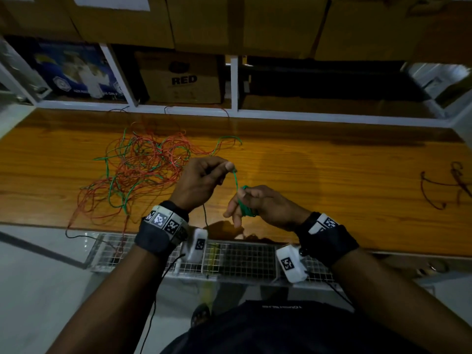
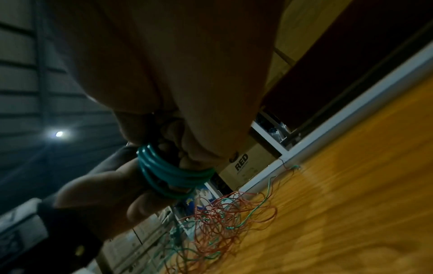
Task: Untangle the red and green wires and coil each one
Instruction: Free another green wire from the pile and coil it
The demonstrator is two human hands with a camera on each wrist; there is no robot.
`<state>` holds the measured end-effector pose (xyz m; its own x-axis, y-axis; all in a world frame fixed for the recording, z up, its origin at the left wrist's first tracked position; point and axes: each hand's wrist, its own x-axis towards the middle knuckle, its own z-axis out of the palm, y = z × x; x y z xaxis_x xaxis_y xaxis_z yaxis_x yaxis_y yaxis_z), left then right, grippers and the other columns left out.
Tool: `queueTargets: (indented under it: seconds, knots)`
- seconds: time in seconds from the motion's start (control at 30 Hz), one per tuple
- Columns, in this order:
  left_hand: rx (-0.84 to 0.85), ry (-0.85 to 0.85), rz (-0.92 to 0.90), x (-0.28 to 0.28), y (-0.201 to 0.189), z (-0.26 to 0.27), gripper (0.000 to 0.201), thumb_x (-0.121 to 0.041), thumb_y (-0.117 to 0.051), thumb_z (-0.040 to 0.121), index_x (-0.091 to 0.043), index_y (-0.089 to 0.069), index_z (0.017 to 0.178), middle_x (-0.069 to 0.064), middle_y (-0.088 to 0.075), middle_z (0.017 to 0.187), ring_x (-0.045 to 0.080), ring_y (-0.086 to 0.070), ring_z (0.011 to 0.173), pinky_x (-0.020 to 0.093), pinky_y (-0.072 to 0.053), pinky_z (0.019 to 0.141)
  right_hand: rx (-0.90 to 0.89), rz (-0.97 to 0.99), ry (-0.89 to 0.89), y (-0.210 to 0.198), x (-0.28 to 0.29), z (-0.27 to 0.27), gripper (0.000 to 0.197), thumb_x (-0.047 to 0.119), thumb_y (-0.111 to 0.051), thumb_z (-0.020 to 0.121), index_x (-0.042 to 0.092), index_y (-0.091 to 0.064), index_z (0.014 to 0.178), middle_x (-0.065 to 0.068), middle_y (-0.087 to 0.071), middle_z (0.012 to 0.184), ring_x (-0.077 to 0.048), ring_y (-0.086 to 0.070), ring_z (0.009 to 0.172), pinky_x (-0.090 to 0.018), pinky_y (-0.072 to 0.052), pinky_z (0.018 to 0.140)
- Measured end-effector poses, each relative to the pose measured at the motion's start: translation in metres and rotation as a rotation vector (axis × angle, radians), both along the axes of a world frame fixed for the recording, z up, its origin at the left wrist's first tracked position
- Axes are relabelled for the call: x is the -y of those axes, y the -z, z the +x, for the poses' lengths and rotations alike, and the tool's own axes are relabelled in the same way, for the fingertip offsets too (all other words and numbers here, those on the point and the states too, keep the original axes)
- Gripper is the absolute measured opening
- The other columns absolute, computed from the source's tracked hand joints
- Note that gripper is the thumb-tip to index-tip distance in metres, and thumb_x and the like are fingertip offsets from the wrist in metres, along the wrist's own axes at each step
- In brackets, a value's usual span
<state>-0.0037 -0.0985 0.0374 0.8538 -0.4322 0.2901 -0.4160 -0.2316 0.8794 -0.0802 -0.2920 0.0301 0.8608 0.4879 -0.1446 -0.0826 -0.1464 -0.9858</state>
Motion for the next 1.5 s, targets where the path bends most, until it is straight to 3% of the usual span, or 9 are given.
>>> queueTargets:
  seconds: [0.23,0.4,0.6,0.7,0.8,0.93,1.13,1.37,1.5]
  knots:
    - [-0.194,0.062,-0.206,0.02,0.01,-0.019,0.023,-0.016,-0.059,0.101,0.002,-0.072,0.096,0.028,-0.067,0.074,0.043,-0.066,0.066,0.052,-0.052,0.058,-0.132,0.488,-0.011,-0.031,-0.011,-0.008,0.036,0.027,-0.04,0.102,-0.002,-0.062,0.103,-0.015,-0.074,0.093,-0.042,-0.06,0.121,-0.047,-0.049,0.106]
    - [-0.338,0.124,-0.131,0.033,0.027,-0.042,0.031,0.0,-0.053,0.103,-0.001,-0.058,0.072,-0.001,-0.053,0.054,0.006,-0.041,0.044,0.022,-0.032,0.048,-0.13,0.871,0.266,-0.049,-0.02,0.0,0.034,0.028,-0.043,0.099,0.0,-0.059,0.106,-0.013,-0.075,0.108,-0.024,-0.064,0.124,-0.036,-0.053,0.103]
    - [-0.355,0.128,-0.083,0.018,0.041,-0.061,0.028,-0.02,-0.055,0.105,0.001,-0.074,0.105,-0.003,-0.045,0.052,0.009,-0.035,0.045,0.023,-0.029,0.049,0.628,-0.206,0.822,-0.049,0.007,0.03,0.028,0.014,-0.043,0.107,0.009,-0.07,0.106,0.005,-0.076,0.106,0.001,-0.063,0.115,-0.025,-0.048,0.098]
    - [-0.271,0.033,-0.091,0.001,0.037,-0.057,0.024,-0.021,-0.058,0.104,-0.006,-0.076,0.1,-0.008,-0.045,0.051,0.011,-0.035,0.047,0.024,-0.03,0.051,0.654,-0.722,0.662,-0.041,0.019,0.028,0.022,0.01,-0.046,0.104,0.009,-0.068,0.1,-0.001,-0.073,0.115,-0.006,-0.064,0.112,-0.009,-0.043,0.08]
    - [-0.136,-0.078,-0.04,-0.013,0.024,-0.044,0.022,-0.024,-0.061,0.103,-0.014,-0.078,0.094,-0.007,-0.051,0.05,0.011,-0.043,0.047,0.028,-0.036,0.051,0.508,-0.871,0.342,-0.019,0.018,0.017,0.032,0.02,-0.05,0.107,0.006,-0.069,0.085,-0.007,-0.076,0.1,-0.014,-0.069,0.089,-0.031,-0.054,0.078]
    - [-0.022,-0.075,-0.008,-0.022,0.008,-0.033,0.027,-0.035,-0.06,0.098,-0.017,-0.078,0.088,0.004,-0.061,0.059,0.028,-0.055,0.055,0.041,-0.044,0.053,0.401,-0.65,0.108,0.007,0.006,-0.006,0.033,0.017,-0.05,0.106,0.015,-0.075,0.085,0.001,-0.077,0.091,-0.016,-0.069,0.086,-0.034,-0.052,0.081]
    - [-0.064,-0.035,-0.094,-0.017,0.001,-0.028,0.026,-0.027,-0.062,0.099,-0.009,-0.078,0.09,-0.004,-0.058,0.059,0.008,-0.05,0.053,0.023,-0.04,0.056,0.028,-0.046,-0.042,-0.005,-0.014,-0.027,0.051,0.034,-0.035,0.11,-0.001,-0.072,0.105,-0.022,-0.075,0.1,-0.021,-0.061,0.127,-0.042,-0.038,0.115]
    - [-0.187,0.031,-0.26,0.0,0.007,-0.03,0.025,-0.014,-0.06,0.101,0.007,-0.073,0.095,0.026,-0.061,0.067,0.03,-0.053,0.056,0.039,-0.041,0.051,-0.113,0.455,-0.07,-0.039,-0.02,-0.028,0.042,0.032,-0.046,0.103,-0.005,-0.065,0.105,-0.02,-0.073,0.095,-0.033,-0.065,0.117,-0.037,-0.049,0.102]
    - [-0.257,0.071,-0.317,0.012,0.022,-0.044,0.032,-0.019,-0.06,0.101,0.006,-0.064,0.082,-0.006,-0.055,0.056,0.006,-0.043,0.046,0.022,-0.035,0.05,-0.076,0.667,0.085,-0.061,-0.013,-0.017,0.04,0.031,-0.043,0.102,-0.001,-0.067,0.106,-0.022,-0.071,0.109,-0.037,-0.064,0.113,-0.04,-0.055,0.095]
